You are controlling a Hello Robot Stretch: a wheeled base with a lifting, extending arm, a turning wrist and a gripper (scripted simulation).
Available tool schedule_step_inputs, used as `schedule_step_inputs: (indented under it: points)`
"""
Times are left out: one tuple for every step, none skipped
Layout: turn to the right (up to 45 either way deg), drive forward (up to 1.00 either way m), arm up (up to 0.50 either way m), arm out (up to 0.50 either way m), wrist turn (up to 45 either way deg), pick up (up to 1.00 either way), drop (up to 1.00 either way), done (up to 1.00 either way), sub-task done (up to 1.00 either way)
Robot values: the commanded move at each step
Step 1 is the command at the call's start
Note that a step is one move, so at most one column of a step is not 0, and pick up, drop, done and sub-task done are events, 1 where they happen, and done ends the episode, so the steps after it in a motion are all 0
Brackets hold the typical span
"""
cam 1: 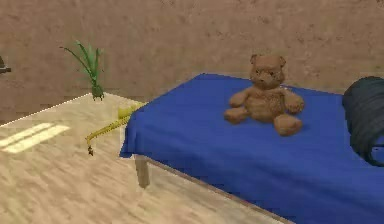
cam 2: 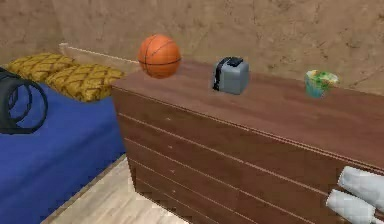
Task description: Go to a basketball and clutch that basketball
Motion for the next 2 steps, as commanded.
schedule_step_inputs:
  points:
    - [45.0,0.00,0.00,0.00,0.0,0.00,0.00,0.00,0.00]
    - [45.0,0.00,0.00,0.00,0.0,0.00,0.00,0.00,0.00]
